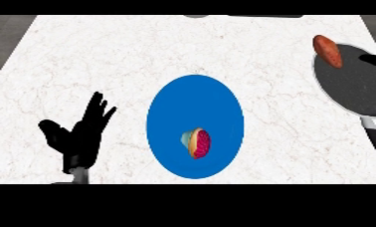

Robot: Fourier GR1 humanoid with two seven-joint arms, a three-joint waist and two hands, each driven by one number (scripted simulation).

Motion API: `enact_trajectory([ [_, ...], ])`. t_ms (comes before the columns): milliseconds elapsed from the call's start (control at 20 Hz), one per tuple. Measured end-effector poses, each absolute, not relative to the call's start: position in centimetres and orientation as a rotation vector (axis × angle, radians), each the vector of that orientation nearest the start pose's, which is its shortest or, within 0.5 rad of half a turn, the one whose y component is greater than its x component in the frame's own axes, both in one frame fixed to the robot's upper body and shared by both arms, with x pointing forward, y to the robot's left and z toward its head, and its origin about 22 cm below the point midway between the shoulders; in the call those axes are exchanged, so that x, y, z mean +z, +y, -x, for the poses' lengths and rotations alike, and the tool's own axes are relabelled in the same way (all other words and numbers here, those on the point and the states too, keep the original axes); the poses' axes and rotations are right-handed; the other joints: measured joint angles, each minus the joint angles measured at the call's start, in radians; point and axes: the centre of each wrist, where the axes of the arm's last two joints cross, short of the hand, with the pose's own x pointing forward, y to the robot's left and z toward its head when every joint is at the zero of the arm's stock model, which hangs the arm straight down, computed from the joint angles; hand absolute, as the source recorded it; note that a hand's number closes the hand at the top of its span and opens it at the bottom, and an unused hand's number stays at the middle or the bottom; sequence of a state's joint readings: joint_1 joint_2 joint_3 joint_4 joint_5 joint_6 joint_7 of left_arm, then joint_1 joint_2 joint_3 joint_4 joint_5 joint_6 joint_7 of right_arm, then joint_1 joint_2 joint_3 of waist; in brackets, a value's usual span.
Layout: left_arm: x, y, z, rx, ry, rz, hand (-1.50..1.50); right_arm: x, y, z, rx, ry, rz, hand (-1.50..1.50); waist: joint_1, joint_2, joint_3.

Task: Pick the sweet potato from the plate and place it in the pan

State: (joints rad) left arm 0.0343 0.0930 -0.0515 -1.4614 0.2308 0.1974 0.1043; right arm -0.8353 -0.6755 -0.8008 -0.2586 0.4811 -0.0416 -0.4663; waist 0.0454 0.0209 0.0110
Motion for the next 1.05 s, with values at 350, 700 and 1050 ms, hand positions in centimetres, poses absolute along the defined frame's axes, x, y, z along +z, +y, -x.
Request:
enact_trajectory([
  [350,-3.3,24.5,-22.8,0.248,-1.286,-0.048,0.00,7.4,-52.2,-31.5,-0.118,-1.703,0.490,-1.50,-0.019,-0.010,-0.002],
  [700,-3.4,24.5,-23.0,0.261,-1.280,-0.071,0.00,6.1,-54.0,-28.6,-0.073,-1.729,0.379,-1.50,-0.028,-0.019,-0.003],
  [1050,-3.6,24.7,-22.8,0.268,-1.277,-0.075,0.00,5.3,-55.2,-26.3,-0.087,-1.691,0.409,-1.50,-0.037,-0.024,-0.005],
])
